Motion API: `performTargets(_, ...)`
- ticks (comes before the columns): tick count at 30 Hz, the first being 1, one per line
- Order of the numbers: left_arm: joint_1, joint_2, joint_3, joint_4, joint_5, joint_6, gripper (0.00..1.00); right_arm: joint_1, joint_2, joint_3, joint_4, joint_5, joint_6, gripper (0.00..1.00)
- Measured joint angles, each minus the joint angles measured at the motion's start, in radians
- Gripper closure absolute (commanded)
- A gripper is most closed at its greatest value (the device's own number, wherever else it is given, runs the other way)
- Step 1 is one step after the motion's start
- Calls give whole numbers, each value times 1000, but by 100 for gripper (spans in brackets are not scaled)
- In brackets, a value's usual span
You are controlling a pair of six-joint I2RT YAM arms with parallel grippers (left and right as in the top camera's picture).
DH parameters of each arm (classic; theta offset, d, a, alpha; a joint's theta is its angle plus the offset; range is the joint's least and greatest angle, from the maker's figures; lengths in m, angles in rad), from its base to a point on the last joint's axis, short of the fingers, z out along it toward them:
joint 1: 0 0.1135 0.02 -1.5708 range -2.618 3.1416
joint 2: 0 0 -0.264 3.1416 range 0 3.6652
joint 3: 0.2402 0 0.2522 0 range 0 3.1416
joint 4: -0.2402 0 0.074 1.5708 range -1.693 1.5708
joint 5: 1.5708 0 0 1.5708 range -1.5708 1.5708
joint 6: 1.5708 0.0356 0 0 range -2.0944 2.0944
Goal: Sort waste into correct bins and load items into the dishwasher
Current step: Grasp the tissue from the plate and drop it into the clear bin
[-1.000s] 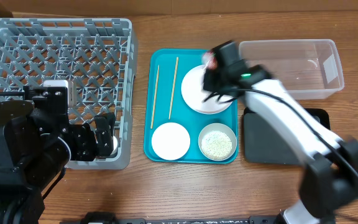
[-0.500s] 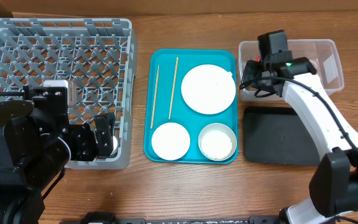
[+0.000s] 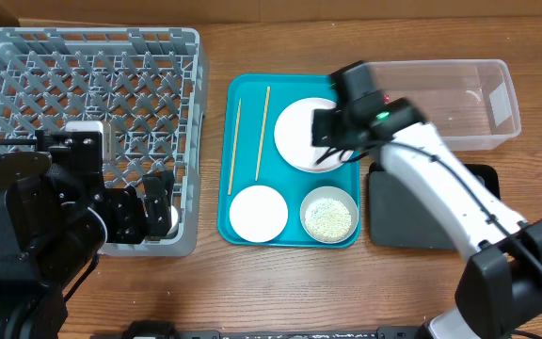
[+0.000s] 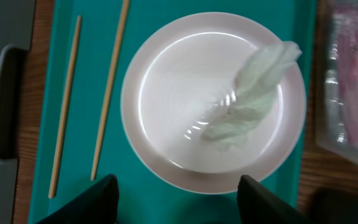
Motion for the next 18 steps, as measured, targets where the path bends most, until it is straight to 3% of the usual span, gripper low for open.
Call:
performTargets(5, 0, 0, 0, 0, 0, 0, 0, 100, 86, 0, 62, 193, 42, 37)
performTargets(10, 0, 0, 0, 0, 0, 0, 0, 45, 249, -3, 151, 282, 66, 38)
performTargets(12, 0, 0, 0, 0, 0, 0, 0, 16, 276, -4, 158, 270, 69, 45)
performTargets(13, 0, 0, 0, 0, 0, 0, 0, -3, 288, -4, 159, 257, 73, 62)
performTargets(14, 0, 0, 0, 0, 0, 0, 0, -19, 296, -5, 161, 241, 73, 68)
performTargets(18, 0, 0, 0, 0, 0, 0, 0, -45, 310, -6, 164, 183, 73, 71)
